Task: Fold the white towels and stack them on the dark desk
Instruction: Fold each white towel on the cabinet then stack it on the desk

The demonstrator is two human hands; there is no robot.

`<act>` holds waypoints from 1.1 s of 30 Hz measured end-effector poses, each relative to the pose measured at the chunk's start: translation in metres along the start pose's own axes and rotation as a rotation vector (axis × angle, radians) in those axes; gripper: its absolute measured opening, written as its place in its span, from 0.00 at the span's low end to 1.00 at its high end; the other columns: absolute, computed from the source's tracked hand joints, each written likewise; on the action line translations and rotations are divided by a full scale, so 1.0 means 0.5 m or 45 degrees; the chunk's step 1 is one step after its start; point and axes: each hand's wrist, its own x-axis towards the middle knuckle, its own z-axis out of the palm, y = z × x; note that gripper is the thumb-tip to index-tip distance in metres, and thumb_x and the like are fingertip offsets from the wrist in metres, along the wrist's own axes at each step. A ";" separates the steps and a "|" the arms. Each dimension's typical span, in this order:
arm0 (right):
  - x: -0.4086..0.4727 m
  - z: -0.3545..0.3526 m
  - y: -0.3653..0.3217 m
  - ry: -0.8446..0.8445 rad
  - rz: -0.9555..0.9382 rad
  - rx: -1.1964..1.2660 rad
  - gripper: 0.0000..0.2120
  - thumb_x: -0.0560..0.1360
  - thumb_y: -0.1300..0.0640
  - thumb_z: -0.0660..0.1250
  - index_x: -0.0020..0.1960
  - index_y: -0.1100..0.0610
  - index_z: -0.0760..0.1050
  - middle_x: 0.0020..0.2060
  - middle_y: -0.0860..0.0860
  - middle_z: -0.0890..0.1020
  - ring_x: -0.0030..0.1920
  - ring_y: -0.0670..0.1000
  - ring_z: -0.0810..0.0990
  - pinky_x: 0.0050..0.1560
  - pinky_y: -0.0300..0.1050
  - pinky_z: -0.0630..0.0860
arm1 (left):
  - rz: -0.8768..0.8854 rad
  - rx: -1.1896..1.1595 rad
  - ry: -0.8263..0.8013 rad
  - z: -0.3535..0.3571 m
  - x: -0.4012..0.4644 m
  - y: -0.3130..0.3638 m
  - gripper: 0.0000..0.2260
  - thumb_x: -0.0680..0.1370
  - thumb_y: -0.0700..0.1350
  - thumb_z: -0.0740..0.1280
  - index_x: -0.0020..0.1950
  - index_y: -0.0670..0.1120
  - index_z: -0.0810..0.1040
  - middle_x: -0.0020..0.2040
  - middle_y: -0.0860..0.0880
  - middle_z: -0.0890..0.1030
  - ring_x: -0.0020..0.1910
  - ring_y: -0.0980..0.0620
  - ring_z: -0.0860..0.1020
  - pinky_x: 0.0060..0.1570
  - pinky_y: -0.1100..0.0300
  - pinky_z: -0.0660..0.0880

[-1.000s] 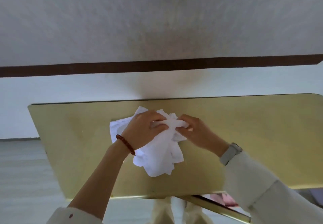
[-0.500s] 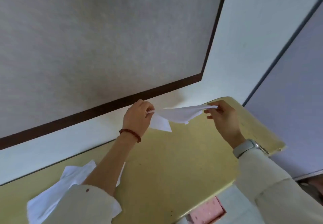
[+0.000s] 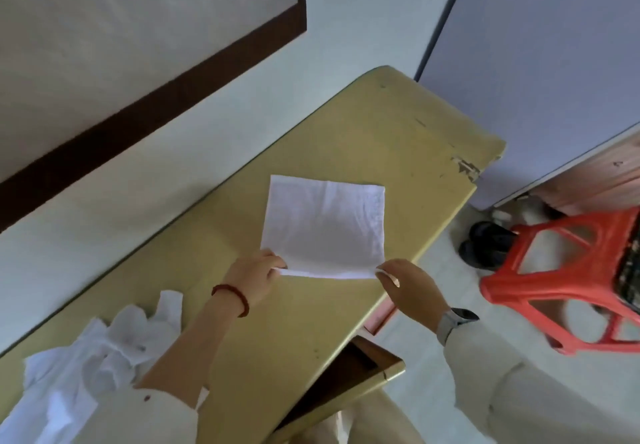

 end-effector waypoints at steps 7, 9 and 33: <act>-0.030 0.029 0.005 -0.044 0.025 -0.078 0.09 0.75 0.58 0.63 0.45 0.63 0.79 0.38 0.54 0.81 0.43 0.56 0.77 0.45 0.50 0.74 | -0.116 -0.440 -0.052 0.036 -0.001 -0.035 0.04 0.76 0.40 0.65 0.48 0.46 0.78 0.45 0.53 0.78 0.47 0.53 0.76 0.43 0.66 0.69; -0.008 0.023 -0.012 0.029 0.101 0.016 0.09 0.77 0.60 0.62 0.47 0.64 0.78 0.38 0.50 0.77 0.40 0.53 0.73 0.45 0.45 0.69 | -0.191 -0.529 0.228 0.022 0.022 -0.027 0.04 0.74 0.39 0.67 0.48 0.43 0.78 0.44 0.54 0.77 0.45 0.54 0.76 0.41 0.67 0.67; 0.269 0.077 0.000 0.692 0.458 0.381 0.07 0.75 0.64 0.60 0.47 0.63 0.76 0.43 0.56 0.79 0.39 0.50 0.71 0.36 0.35 0.60 | -0.452 -0.639 0.760 0.028 0.274 -0.074 0.07 0.76 0.45 0.66 0.50 0.44 0.81 0.44 0.47 0.79 0.41 0.54 0.73 0.41 0.63 0.67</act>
